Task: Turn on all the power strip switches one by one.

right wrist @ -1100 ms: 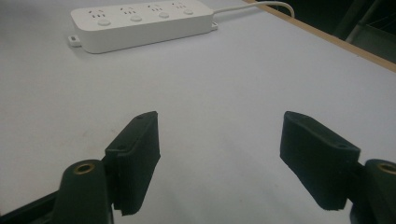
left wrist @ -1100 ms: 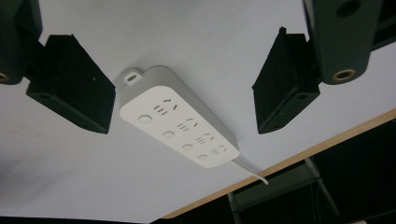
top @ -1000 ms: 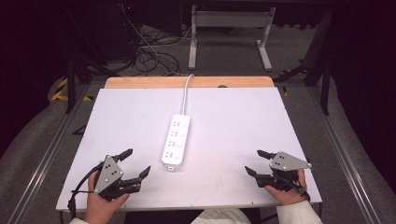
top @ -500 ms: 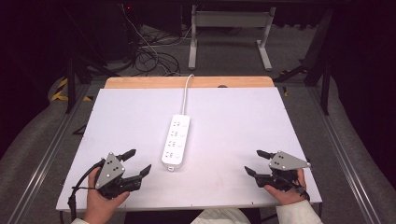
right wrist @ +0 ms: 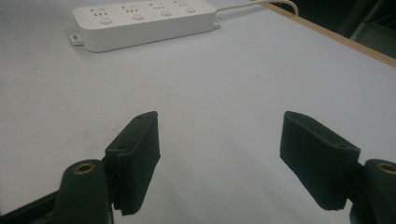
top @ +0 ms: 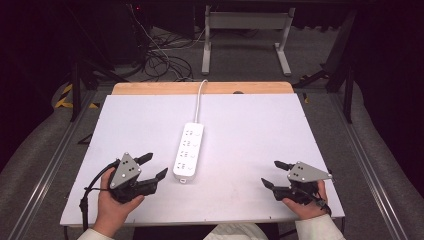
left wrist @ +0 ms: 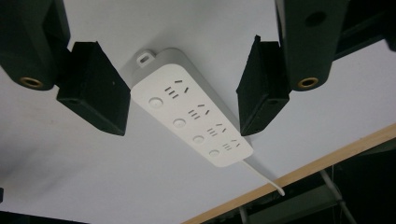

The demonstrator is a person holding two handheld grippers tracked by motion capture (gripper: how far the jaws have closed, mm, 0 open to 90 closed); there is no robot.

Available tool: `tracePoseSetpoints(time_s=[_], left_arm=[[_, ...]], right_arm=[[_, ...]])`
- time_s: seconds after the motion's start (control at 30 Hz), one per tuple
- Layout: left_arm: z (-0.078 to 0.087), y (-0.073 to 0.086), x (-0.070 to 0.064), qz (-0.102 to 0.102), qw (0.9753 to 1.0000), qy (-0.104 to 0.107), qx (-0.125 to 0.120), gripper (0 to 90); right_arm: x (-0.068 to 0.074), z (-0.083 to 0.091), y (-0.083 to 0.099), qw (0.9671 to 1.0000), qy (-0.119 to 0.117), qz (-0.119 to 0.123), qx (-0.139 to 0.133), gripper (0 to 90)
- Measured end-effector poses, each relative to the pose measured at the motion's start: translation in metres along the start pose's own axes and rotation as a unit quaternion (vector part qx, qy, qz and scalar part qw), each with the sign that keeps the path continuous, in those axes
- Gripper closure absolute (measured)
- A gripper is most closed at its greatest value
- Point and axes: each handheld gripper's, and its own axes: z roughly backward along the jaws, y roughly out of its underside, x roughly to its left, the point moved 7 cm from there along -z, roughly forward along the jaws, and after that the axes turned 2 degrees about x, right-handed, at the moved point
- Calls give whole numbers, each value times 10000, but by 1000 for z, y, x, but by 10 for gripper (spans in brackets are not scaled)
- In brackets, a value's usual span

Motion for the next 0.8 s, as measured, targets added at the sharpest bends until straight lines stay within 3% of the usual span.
tracePoseSetpoints(time_s=[0.13,0.2,0.37,0.5,0.8], left_arm=[[-8,-6,-2,-71,9999,35,114,361],[-13,-10,-5,-70,9998,167,125,367],[-20,-16,-8,-61,9995,278,110,370],[-23,-19,-9,-56,9995,288,93,374],[-36,-23,-11,-278,9990,187,301,388]], right_arm=[[0,0,0,10000,-6,-1,-1,290],[0,0,0,10000,-6,1,2,289],[0,0,1,10000,-17,-6,17,289],[0,0,1,10000,-15,-3,10,288],[-1,-1,2,10000,5,15,61,287]])
